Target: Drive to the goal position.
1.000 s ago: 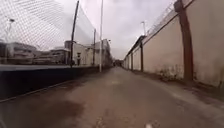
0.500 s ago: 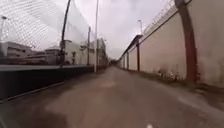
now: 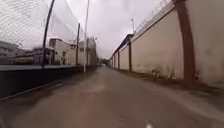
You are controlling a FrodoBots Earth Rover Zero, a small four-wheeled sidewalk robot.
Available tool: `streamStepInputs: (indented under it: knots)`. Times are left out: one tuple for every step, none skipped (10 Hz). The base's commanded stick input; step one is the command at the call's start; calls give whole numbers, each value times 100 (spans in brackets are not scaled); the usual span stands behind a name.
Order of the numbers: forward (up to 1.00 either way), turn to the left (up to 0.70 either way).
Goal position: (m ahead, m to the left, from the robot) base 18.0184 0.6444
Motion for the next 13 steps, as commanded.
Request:
streamStepInputs:
  knots:
    - [85, 0]
    - [85, 0]
    - [85, 0]
    - [85, 0]
    - [85, 0]
    - [85, 0]
    - [85, 0]
    - [85, 0]
    - [85, 0]
    - [85, 0]
    - [85, 0]
    - [85, 0]
    - [85, 0]
